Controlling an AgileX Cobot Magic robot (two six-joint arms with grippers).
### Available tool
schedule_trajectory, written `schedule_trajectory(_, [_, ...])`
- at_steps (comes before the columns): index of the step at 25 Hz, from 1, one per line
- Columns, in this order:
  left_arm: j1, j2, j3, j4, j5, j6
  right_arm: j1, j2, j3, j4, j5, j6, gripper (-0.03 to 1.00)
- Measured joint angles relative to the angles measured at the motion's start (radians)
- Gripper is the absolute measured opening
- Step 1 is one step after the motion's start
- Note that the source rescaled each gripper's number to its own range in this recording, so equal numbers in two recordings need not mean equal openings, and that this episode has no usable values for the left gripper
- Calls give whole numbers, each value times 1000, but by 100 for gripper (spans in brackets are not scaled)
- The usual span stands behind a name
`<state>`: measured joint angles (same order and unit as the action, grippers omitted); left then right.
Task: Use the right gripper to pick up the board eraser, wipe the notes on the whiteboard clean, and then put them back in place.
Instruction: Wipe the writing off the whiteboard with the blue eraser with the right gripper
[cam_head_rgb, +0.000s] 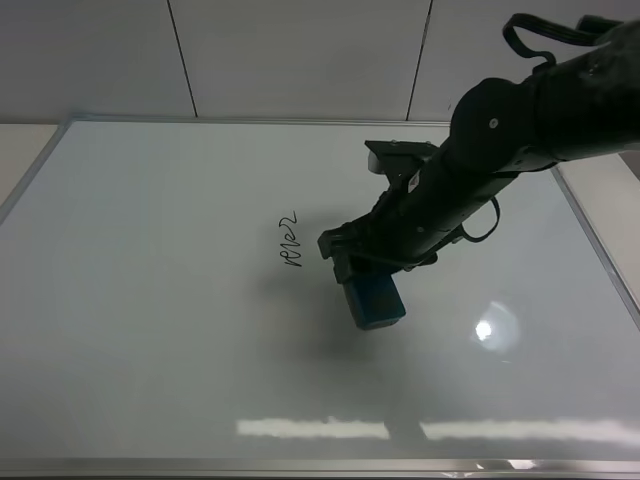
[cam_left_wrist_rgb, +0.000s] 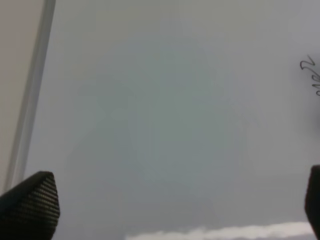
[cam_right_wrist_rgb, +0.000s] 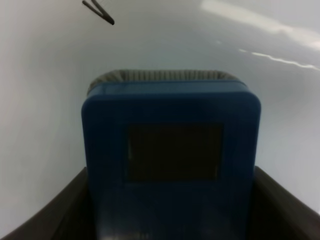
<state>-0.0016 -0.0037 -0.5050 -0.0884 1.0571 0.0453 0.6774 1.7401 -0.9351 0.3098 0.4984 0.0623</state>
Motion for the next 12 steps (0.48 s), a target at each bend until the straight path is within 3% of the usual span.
schedule_trajectory(5, [0, 0, 0, 0, 0, 0, 73, 98, -217, -186, 159, 203, 2])
schedule_trajectory(12, [0, 0, 0, 0, 0, 0, 135, 288, -567, -255, 344, 268, 2])
